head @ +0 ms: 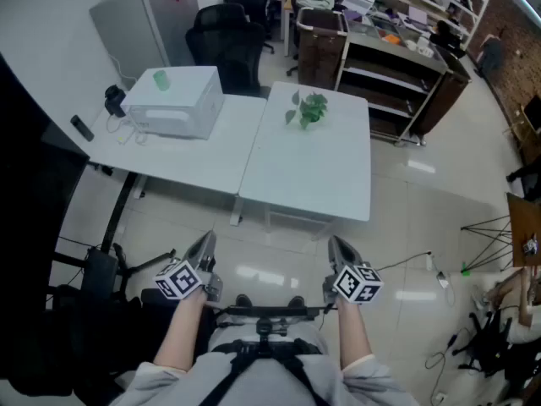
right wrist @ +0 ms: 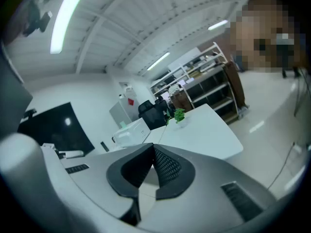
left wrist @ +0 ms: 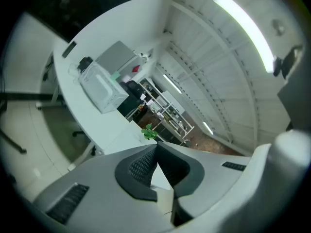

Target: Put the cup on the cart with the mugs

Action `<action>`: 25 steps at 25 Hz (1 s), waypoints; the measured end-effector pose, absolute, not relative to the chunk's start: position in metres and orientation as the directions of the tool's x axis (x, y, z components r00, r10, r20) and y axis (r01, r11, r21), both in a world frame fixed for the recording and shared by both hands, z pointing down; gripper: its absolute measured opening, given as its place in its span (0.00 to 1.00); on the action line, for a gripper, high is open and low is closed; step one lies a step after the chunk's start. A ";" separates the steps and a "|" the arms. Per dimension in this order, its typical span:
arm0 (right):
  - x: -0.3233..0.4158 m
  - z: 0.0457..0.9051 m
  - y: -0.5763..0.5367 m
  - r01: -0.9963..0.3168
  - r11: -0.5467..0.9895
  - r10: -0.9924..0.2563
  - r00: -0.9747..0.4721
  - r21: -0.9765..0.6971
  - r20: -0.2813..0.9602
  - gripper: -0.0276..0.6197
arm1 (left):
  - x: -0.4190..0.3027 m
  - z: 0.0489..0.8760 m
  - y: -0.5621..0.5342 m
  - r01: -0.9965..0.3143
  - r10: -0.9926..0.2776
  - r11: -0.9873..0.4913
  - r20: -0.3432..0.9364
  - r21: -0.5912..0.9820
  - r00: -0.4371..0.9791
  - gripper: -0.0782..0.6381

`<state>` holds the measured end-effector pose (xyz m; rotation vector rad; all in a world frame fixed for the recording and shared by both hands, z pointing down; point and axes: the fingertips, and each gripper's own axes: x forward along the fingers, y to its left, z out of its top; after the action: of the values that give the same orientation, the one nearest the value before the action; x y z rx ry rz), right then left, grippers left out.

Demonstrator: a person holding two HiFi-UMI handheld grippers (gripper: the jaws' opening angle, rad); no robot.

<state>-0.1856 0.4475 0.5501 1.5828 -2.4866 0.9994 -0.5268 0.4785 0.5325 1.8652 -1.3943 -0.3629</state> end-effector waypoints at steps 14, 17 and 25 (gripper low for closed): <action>-0.325 0.518 0.402 -0.774 0.611 -0.704 -0.627 -0.165 0.335 0.05 | -0.588 0.508 0.454 -0.979 -0.942 -0.167 0.274 0.118 0.194 0.12; -0.345 0.515 0.397 -0.762 0.628 -0.691 -0.640 -0.159 0.335 0.05 | -0.607 0.506 0.456 -0.979 -0.944 -0.161 0.270 0.123 0.189 0.12; -0.421 0.513 0.389 -0.714 0.682 -0.648 -0.689 -0.156 0.324 0.05 | -0.659 0.503 0.457 -0.979 -0.946 -0.169 0.260 0.113 0.194 0.12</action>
<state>-0.4208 0.3888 0.5127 1.0937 -2.6529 0.3976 -0.6590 0.4570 0.5033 2.2162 -1.8375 0.1884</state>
